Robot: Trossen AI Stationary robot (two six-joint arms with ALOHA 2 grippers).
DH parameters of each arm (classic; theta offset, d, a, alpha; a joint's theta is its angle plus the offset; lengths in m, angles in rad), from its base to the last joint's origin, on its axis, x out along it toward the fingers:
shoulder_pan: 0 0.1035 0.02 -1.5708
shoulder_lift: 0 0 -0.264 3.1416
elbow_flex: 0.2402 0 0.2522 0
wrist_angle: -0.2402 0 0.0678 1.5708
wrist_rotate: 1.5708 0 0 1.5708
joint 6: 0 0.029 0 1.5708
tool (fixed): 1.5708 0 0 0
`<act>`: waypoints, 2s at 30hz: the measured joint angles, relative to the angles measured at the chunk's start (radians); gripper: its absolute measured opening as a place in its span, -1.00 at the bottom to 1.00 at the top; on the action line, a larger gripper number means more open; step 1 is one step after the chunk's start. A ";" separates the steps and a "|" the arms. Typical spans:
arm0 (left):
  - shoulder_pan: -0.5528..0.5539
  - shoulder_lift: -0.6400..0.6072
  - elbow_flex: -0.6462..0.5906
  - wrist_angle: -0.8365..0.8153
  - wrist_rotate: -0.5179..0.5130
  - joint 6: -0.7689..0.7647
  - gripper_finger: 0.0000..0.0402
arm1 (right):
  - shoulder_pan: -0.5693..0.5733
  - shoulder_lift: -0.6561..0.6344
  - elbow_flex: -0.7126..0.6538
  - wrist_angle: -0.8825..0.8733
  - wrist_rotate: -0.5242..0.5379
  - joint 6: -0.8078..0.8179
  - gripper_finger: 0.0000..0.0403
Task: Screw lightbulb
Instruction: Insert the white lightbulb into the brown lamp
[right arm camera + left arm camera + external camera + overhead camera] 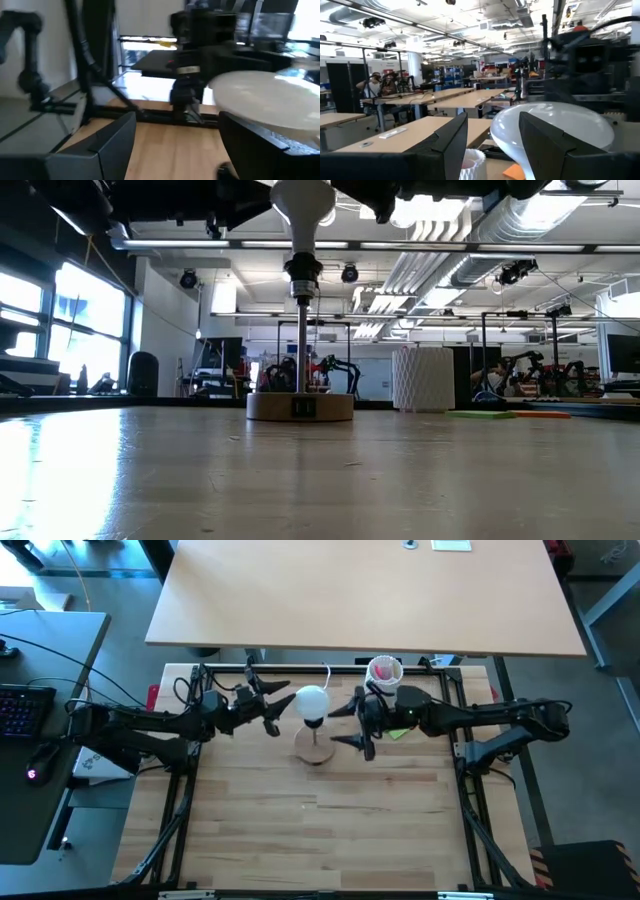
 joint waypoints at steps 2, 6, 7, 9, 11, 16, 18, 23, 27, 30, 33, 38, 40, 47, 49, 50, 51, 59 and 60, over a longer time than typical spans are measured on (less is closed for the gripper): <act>0.002 -0.003 0.000 -0.006 -0.001 0.000 -0.13 | 0.015 0.000 0.000 -0.002 -0.009 -0.036 0.39; -0.008 -0.052 0.000 -0.084 0.001 0.002 -0.13 | 0.026 -0.006 0.000 -0.011 0.073 -0.074 0.39; -0.014 -0.072 0.000 -0.123 0.000 0.002 -0.13 | 0.027 -0.008 0.000 -0.011 0.101 -0.075 0.39; -0.026 -0.109 -0.001 -0.198 0.001 0.002 -0.13 | 0.027 -0.021 0.000 -0.043 0.178 -0.080 0.39; -0.037 -0.141 -0.002 -0.250 0.002 -0.002 -0.13 | 0.027 -0.027 0.000 -0.085 0.302 -0.080 0.39; -0.058 -0.148 -0.002 -0.265 0.018 -0.033 -0.13 | 0.008 -0.004 0.000 -0.078 0.379 -0.074 0.39; -0.058 -0.124 -0.002 -0.237 0.035 -0.035 -0.13 | -0.004 0.012 0.000 -0.026 0.330 -0.071 0.39; -0.058 -0.066 -0.002 -0.162 0.039 -0.051 -0.13 | -0.015 0.033 0.000 0.044 0.305 -0.076 0.39; -0.056 -0.042 -0.002 -0.126 0.050 -0.051 -0.13 | -0.021 0.033 0.000 0.039 0.252 -0.085 0.39; -0.051 -0.040 -0.002 -0.124 0.058 -0.053 -0.13 | -0.010 0.033 0.000 0.030 0.248 -0.093 0.39; -0.051 -0.041 -0.002 -0.122 0.056 -0.053 -0.13 | 0.005 0.032 0.000 0.026 0.248 -0.093 0.39; -0.050 -0.042 -0.002 -0.116 0.034 -0.053 -0.13 | 0.031 0.031 0.000 0.007 0.278 -0.092 0.39; -0.049 -0.042 -0.002 -0.114 0.024 -0.053 -0.13 | 0.040 0.030 0.000 0.000 0.294 -0.092 0.39; -0.042 -0.040 0.004 -0.115 -0.075 -0.053 -0.13 | 0.061 0.034 0.000 0.002 0.208 -0.093 0.39; -0.047 -0.035 0.000 -0.158 -0.066 -0.051 -0.13 | 0.070 0.039 0.000 -0.016 0.167 -0.097 0.39; -0.049 -0.033 -0.002 -0.181 -0.054 -0.050 -0.13 | 0.073 0.039 -0.001 -0.011 0.160 -0.098 0.39; -0.049 -0.033 -0.002 -0.183 -0.051 -0.049 -0.13 | 0.073 0.037 -0.001 0.002 0.163 -0.102 0.39; -0.048 -0.037 -0.001 -0.199 -0.051 -0.061 -0.13 | 0.088 0.032 0.001 0.000 0.189 -0.119 0.39; -0.049 -0.037 -0.001 -0.197 -0.053 -0.061 -0.13 | 0.087 0.032 0.001 -0.002 0.196 -0.119 0.39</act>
